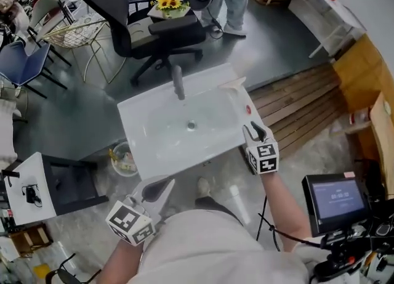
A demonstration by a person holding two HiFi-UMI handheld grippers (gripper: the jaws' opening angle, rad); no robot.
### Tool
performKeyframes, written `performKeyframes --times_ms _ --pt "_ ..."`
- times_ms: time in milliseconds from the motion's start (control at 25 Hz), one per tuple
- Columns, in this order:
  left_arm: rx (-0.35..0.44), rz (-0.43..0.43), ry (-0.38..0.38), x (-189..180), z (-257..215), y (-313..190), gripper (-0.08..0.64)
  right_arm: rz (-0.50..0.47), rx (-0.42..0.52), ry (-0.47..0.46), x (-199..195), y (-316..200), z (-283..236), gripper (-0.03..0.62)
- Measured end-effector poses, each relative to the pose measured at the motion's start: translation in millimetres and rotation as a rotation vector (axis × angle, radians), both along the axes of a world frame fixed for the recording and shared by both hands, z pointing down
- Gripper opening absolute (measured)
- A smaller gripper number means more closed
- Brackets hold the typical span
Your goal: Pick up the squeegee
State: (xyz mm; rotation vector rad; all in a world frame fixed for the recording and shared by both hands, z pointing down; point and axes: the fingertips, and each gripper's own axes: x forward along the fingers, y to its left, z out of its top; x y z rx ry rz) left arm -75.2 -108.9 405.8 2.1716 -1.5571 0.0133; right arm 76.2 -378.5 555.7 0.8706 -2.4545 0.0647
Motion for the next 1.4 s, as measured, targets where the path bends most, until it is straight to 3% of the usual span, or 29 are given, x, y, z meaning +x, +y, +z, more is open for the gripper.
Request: performKeyframes --times_ms 280,680,1200,1400 --pt "-0.053 -0.110 -0.033 1 4 -36 0.008 -0.031 0.006 0.022 -19 -94 39 0.123" --pt "-0.119 -0.216 -0.059 -15 22 -66 0.008 -0.062 -0.015 0.073 -61 -172 100 0.141" --pt "-0.140 -0.291 -0.059 -32 15 -57 0.008 -0.085 -0.034 0.121 -80 -184 116 0.140" --pt "-0.137 -0.308 -0.068 -35 11 -53 0.008 -0.059 -0.029 0.124 -79 -187 115 0.112"
